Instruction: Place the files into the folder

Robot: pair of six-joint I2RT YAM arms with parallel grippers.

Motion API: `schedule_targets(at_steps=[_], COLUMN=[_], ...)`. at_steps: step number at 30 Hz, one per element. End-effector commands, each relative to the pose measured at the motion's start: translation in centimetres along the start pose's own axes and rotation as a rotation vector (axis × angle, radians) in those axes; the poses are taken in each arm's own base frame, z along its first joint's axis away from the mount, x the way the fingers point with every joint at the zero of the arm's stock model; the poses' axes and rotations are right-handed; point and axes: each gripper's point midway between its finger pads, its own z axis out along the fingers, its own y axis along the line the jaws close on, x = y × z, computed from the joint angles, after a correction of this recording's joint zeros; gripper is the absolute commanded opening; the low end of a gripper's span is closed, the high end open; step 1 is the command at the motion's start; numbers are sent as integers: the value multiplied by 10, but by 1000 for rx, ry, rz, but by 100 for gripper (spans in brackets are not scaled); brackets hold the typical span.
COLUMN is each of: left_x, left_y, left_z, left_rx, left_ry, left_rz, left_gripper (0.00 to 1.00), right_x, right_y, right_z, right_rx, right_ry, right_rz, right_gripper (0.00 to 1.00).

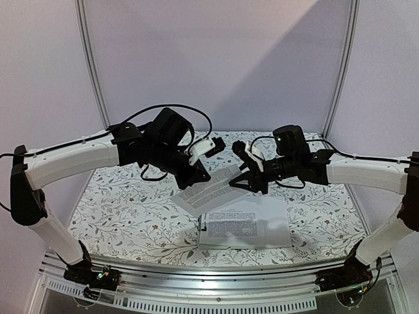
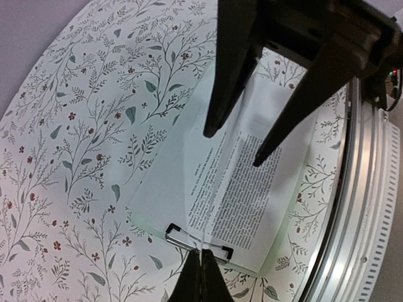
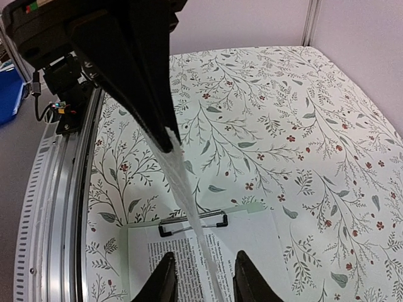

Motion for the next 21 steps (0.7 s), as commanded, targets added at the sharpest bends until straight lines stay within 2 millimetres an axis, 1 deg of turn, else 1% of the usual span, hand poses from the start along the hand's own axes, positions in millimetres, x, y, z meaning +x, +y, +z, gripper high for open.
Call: schedule_targets(at_steps=[1, 5, 8, 11, 13, 14, 15, 16, 17, 18, 19, 20, 21], left_x=[-12, -19, -25, -27, -28, -29, -30, -31, -31, -28, -25, -21, -15], left_y=[1, 1, -3, -5, -6, -4, 4, 21, 40, 57, 74, 87, 97], left_z=[-17, -19, -21, -22, -22, -23, -24, -28, -34, -41, -50, -58, -63], left_rx=[-45, -45, -22, -8, -8, -19, -65, -162, -264, -357, -451, -515, -556], left_ry=[-40, -66, -85, -91, -95, -99, -103, -110, -120, -133, -151, -173, -185], left_rz=[21, 18, 16, 11, 8, 4, -8, -48, -86, -129, -174, -225, -267], left_gripper=[0, 0, 0, 0, 0, 0, 1, 14, 31, 44, 54, 60, 62], right_x=[1, 4, 6, 6, 4, 4, 5, 7, 9, 13, 17, 21, 23], right_y=[13, 17, 18, 18, 15, 11, 2, -9, -19, -32, -43, -47, -50], right_z=[-6, -9, -7, -5, -4, -4, -3, -5, -8, -13, -20, -26, -35], right_rx=[-39, -51, -62, -64, -53, -32, 8, 49, 73, 97, 112, 102, 106], right_ry=[9, 13, 20, 16, 11, 12, 21, 25, 24, 12, -1, -18, -41], right_rz=[30, 53, 69, 79, 88, 104, 126, 170, 218, 323, 405, 499, 584], right_gripper=[31, 30, 25, 13, 1, 0, 0, 0, 0, 0, 0, 0, 0])
